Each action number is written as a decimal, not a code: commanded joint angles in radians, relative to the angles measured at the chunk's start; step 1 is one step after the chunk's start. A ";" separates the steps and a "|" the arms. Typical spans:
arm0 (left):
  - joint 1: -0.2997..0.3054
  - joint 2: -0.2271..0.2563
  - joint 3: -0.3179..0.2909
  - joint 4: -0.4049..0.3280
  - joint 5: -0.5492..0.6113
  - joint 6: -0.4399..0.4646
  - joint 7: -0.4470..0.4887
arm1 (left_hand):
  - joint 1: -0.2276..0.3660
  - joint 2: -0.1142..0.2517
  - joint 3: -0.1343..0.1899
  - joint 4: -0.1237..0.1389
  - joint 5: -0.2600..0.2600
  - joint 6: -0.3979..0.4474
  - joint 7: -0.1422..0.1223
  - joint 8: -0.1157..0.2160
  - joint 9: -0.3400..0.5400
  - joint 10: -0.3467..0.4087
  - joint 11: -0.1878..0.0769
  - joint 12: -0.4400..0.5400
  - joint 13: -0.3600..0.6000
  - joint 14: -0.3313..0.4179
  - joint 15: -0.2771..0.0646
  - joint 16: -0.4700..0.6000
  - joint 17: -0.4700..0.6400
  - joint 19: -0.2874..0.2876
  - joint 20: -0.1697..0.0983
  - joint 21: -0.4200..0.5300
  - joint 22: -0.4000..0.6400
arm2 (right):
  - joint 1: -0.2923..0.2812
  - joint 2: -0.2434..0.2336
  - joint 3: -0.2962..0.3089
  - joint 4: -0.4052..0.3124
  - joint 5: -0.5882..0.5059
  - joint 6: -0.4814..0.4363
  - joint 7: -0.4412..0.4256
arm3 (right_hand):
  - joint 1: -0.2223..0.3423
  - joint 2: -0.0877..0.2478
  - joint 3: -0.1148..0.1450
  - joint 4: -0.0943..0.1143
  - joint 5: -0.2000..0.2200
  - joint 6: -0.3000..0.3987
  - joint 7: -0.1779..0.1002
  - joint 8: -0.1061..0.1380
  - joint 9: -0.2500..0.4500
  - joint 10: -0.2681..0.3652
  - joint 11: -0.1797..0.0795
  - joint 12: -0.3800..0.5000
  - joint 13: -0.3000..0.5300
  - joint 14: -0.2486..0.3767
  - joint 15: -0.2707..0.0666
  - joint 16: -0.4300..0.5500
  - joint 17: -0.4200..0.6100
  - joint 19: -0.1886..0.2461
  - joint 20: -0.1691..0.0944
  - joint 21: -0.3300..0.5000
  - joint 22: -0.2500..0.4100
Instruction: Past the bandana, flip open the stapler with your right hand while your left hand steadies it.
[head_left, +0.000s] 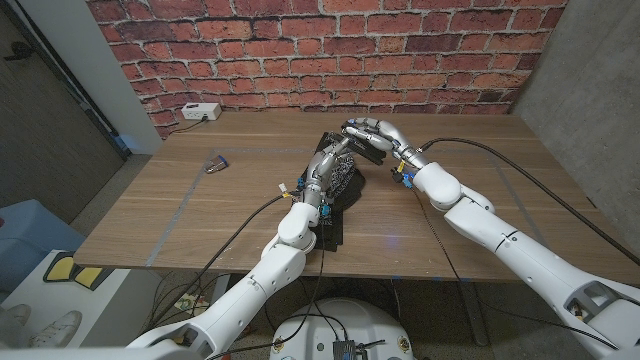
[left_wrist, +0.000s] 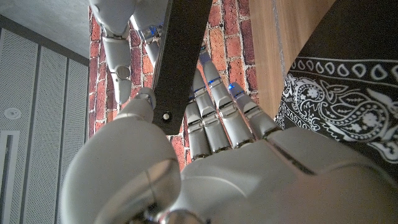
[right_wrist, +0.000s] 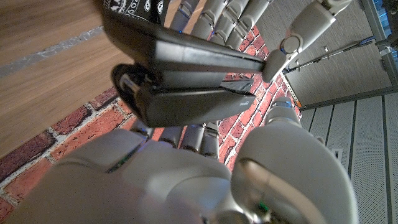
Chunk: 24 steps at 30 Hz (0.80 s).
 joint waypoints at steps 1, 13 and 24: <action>-0.002 0.004 0.003 -0.003 -0.003 0.006 -0.008 | 0.130 0.117 0.050 0.052 0.007 0.068 -0.059 0.001 0.002 0.085 -0.088 0.005 0.004 0.010 -0.128 -0.005 0.002 -0.005 -0.045 0.004 0.002 | 0.005 0.005 -0.004 0.009 0.007 0.006 0.007 | 0.014 0.014 0.007 -0.013 0.002 0.019 -0.002 0.008 0.000 0.026 -0.007 0.016 0.004 0.016 -0.091 0.007 0.002 0.007 -0.004 -0.003 0.001; 0.007 0.013 0.002 -0.024 -0.004 0.017 -0.003 | 0.132 0.116 0.047 0.055 0.007 0.071 -0.062 -0.001 0.001 0.088 -0.088 0.005 0.008 0.015 -0.128 -0.005 0.003 -0.005 -0.045 0.004 0.001 | 0.011 0.024 -0.012 0.044 -0.002 0.045 -0.004 | 0.096 0.066 0.055 -0.059 0.004 0.124 -0.041 0.030 -0.009 0.071 -0.050 0.052 0.019 0.045 -0.127 0.020 0.002 0.023 -0.025 -0.007 0.002; 0.009 0.015 0.003 -0.030 -0.006 0.021 -0.004 | 0.131 0.116 0.044 0.058 0.007 0.074 -0.059 -0.003 0.000 0.090 -0.088 0.005 0.011 0.018 -0.127 -0.006 0.004 -0.005 -0.044 0.004 0.001 | 0.002 0.031 -0.003 0.046 0.018 0.058 -0.008 | 0.131 0.103 0.084 -0.074 0.002 0.178 -0.045 0.036 -0.014 0.128 -0.067 0.083 0.021 0.076 -0.154 0.039 0.011 0.030 -0.053 -0.009 0.002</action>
